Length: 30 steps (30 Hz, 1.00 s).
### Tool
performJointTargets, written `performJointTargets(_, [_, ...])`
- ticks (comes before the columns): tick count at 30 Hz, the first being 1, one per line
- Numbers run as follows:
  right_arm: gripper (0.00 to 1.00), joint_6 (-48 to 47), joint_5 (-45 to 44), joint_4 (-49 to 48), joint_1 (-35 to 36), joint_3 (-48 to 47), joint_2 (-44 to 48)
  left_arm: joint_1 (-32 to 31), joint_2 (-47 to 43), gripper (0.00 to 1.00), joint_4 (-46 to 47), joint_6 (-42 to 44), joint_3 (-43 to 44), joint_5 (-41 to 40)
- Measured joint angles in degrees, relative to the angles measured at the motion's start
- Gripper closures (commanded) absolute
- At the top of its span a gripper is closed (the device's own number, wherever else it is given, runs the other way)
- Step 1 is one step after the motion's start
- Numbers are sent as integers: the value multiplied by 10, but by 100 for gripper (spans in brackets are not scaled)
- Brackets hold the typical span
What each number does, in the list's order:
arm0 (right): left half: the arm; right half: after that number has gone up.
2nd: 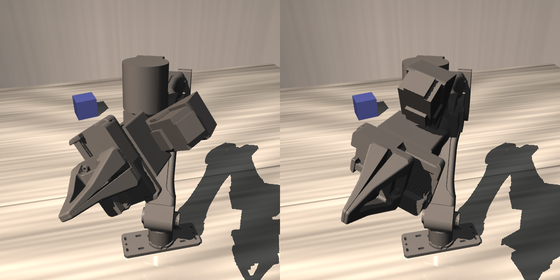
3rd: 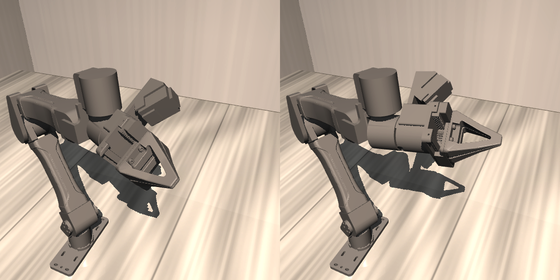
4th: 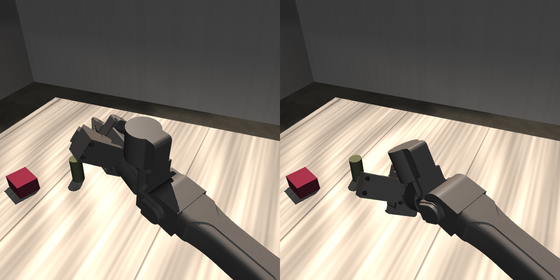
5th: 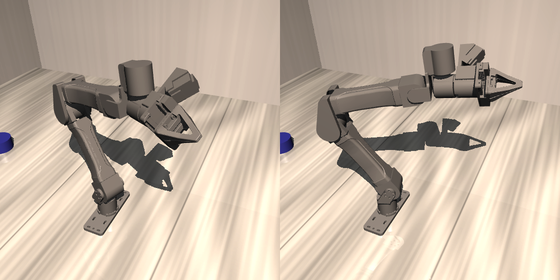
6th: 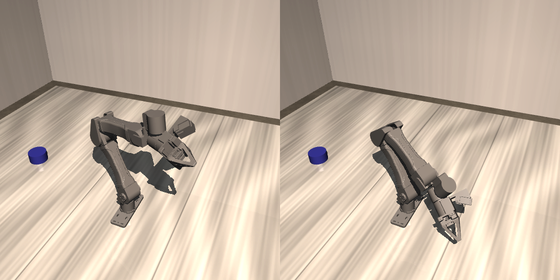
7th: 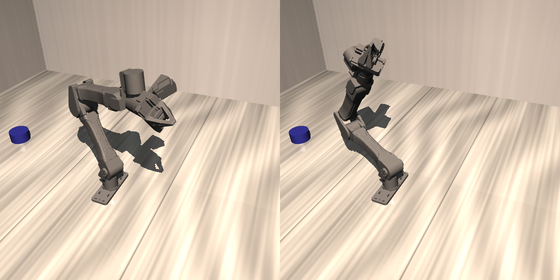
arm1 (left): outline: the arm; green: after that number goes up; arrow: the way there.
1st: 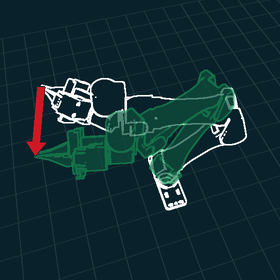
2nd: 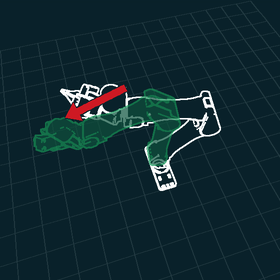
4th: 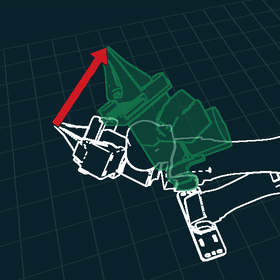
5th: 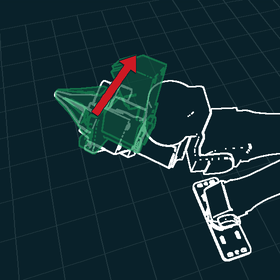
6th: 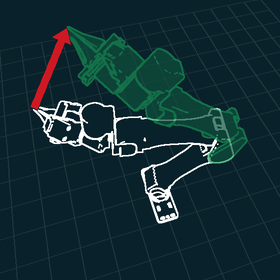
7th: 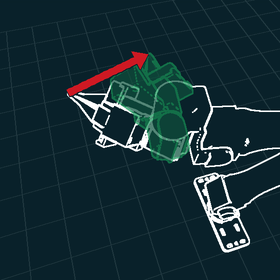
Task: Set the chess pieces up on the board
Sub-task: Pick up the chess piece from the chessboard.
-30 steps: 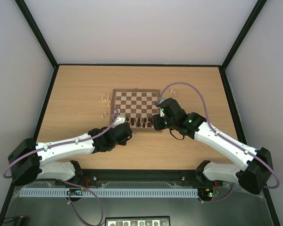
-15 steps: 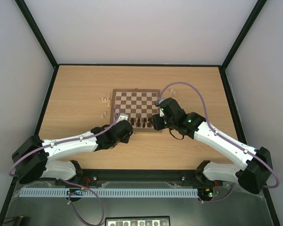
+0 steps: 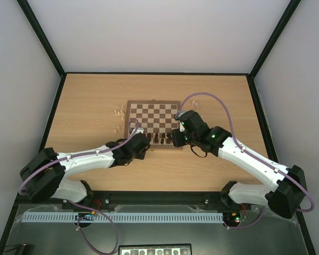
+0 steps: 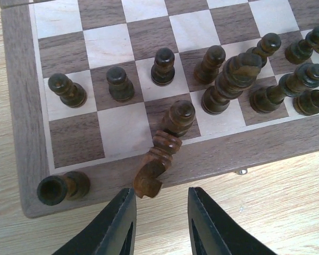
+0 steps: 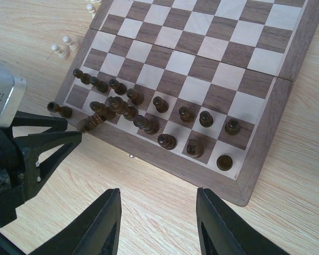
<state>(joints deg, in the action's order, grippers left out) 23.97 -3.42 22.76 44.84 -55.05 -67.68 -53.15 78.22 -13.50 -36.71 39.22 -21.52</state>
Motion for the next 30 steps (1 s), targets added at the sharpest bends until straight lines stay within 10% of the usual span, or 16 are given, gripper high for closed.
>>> performJointTargets(30, [60, -2, 4, 0, 0, 0, 0, 21, 34, 72, 38, 8, -8, 8])
